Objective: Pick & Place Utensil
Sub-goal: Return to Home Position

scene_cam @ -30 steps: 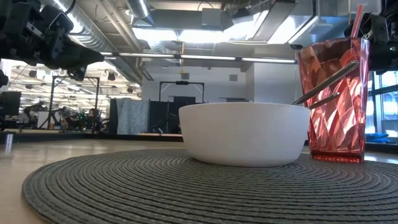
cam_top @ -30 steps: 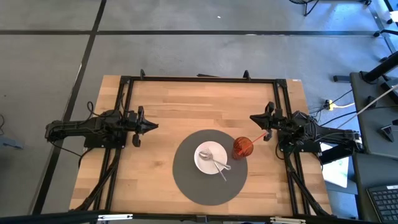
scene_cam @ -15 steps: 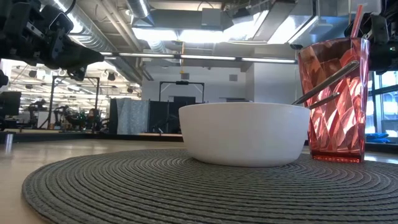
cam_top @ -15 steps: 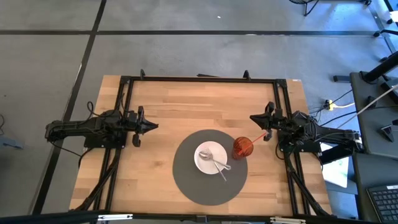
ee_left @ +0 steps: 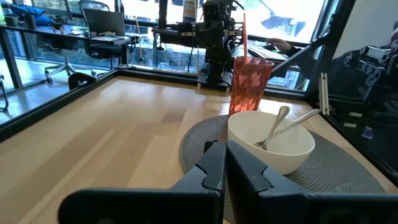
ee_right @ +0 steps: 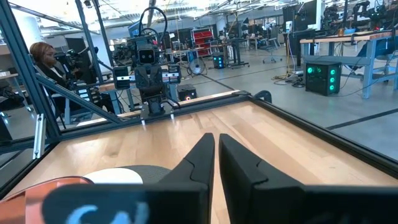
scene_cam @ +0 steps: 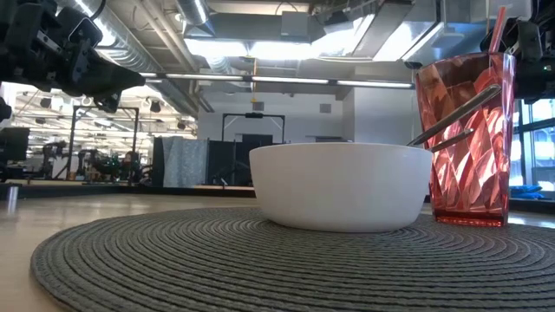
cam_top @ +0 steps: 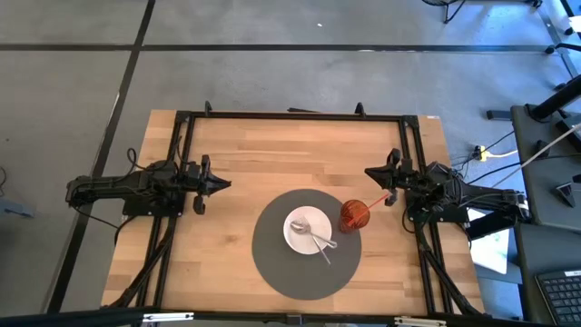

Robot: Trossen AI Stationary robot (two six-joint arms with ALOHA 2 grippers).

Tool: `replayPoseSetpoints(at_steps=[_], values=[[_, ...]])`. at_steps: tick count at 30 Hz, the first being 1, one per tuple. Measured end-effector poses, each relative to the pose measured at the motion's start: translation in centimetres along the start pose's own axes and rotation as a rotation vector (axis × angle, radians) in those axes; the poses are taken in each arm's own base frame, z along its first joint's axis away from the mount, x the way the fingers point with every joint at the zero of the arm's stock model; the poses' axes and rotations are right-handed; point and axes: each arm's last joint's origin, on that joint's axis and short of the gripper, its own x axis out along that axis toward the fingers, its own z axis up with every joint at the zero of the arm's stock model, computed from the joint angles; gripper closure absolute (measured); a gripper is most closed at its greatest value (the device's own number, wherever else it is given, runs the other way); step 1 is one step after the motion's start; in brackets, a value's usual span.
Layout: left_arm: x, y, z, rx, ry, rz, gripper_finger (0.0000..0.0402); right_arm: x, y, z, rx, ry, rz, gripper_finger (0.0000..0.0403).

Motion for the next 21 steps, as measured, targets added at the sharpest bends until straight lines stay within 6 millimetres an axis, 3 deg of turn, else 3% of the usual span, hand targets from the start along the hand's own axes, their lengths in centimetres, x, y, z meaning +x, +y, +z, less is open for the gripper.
replayPoseSetpoints(at_steps=[21], values=[[0.00,0.00,0.00,0.000,0.000,0.000,0.0396,0.00,0.00,0.00,0.000,0.000,0.000,0.0377]])
